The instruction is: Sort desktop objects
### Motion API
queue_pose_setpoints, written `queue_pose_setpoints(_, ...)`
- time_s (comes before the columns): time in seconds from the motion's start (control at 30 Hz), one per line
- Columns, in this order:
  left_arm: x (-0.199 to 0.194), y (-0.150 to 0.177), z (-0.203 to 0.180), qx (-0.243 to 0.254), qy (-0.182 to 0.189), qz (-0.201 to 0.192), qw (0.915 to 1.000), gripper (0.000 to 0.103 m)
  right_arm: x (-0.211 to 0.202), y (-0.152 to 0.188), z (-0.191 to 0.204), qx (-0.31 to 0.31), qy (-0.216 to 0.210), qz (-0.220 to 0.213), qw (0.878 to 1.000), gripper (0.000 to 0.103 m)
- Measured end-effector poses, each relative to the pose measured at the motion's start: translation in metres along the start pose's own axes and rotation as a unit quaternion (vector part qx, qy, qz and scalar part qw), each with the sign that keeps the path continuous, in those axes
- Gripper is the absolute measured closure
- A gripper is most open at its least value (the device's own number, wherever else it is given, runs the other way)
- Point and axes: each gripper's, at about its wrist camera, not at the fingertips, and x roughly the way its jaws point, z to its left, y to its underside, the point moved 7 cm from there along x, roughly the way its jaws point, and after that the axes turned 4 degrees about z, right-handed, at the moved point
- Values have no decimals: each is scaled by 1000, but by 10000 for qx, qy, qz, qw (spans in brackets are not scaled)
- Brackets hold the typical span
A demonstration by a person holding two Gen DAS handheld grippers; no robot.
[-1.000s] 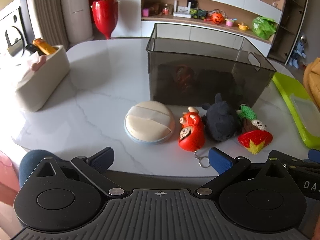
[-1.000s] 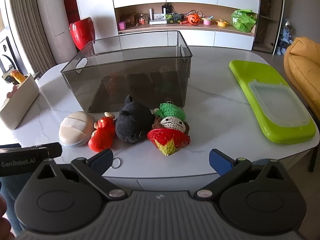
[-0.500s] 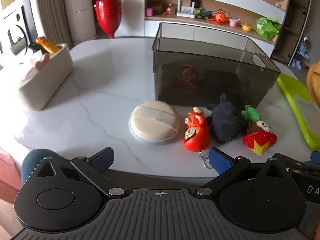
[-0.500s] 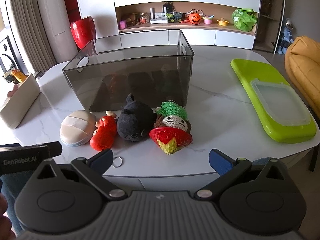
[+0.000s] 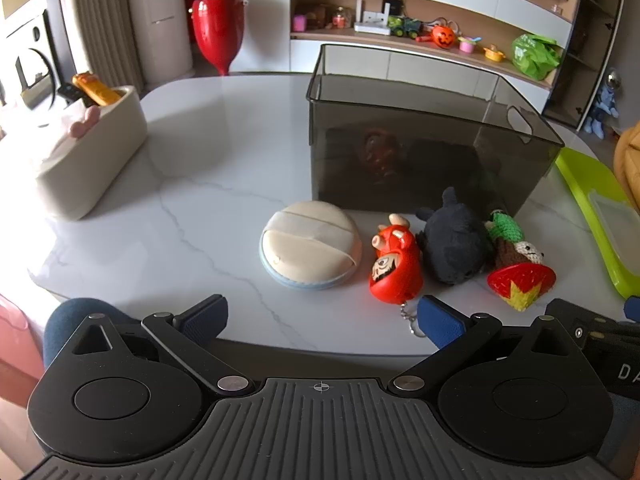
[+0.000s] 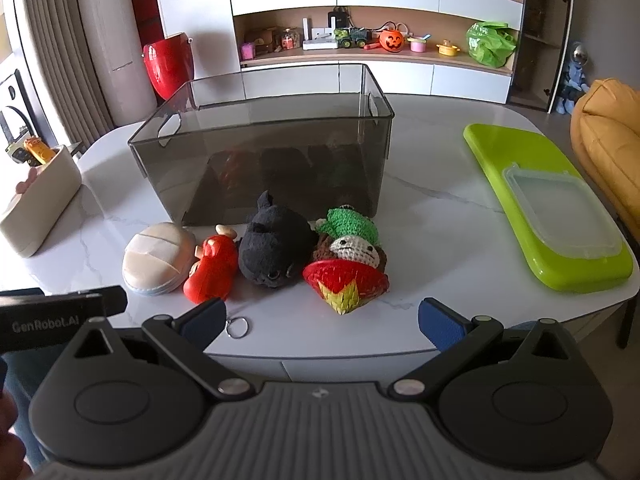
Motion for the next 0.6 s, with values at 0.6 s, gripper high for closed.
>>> queue_pose_setpoints(0.6, 1, 0, -1, 48, 0, 12, 10000, 0, 0, 0, 2, -27, -15, 10, 10000, 0)
